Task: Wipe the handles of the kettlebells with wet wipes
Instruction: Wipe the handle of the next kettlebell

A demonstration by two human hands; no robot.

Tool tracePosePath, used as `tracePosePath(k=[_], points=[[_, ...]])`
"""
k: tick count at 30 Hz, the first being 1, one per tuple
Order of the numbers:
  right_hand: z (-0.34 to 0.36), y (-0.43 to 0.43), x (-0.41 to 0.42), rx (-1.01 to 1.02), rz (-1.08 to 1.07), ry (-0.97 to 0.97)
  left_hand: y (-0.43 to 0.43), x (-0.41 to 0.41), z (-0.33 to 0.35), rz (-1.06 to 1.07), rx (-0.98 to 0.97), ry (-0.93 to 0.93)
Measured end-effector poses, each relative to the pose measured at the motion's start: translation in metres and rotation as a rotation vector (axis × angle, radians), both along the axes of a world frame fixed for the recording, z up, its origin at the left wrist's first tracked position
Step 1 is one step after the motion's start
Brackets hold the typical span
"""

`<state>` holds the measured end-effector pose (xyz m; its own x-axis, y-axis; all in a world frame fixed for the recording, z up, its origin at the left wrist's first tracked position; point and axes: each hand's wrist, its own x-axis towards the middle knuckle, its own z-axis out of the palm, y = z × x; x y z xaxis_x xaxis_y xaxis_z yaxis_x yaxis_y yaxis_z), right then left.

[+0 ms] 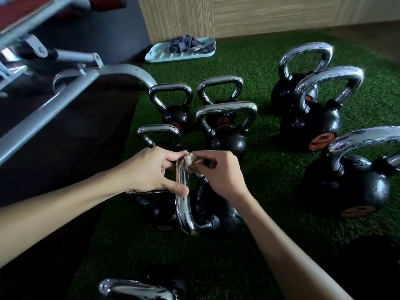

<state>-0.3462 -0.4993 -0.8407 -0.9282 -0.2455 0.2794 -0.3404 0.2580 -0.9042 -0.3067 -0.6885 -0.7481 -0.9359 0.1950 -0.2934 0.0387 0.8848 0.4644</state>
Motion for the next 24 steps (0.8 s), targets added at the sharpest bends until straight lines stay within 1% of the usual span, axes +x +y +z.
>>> tracePosePath(k=[6, 8, 10, 12, 15, 17, 20, 24], points=[[-0.002, 0.022, 0.044, 0.007, 0.155, -0.050, -0.008, -0.002, -0.001, -0.025, 0.024, -0.028], [0.001, 0.023, 0.044, 0.026, 0.145, -0.036, -0.010, -0.003, -0.004, -0.031, 0.043, -0.023], [0.007, 0.020, 0.037, 0.005, 0.073, -0.027, -0.009, -0.004, -0.006, -0.030, 0.073, 0.000], [0.014, 0.020, 0.033, -0.008, 0.044, -0.035, -0.004, -0.006, -0.005, -0.049, 0.077, 0.022], [0.015, 0.033, 0.044, -0.009, 0.096, -0.050, 0.004, -0.011, 0.001, -0.087, 0.051, 0.033], [0.009, 0.045, 0.061, 0.029, 0.155, -0.052, 0.006, -0.013, 0.003, -0.096, 0.035, 0.021], [-0.004, 0.055, 0.080, 0.104, 0.212, -0.003, 0.003, -0.015, 0.003, -0.078, 0.029, 0.019], [-0.003, 0.055, 0.082, 0.117, 0.200, 0.119, 0.000, -0.018, 0.001, -0.087, 0.022, 0.015]])
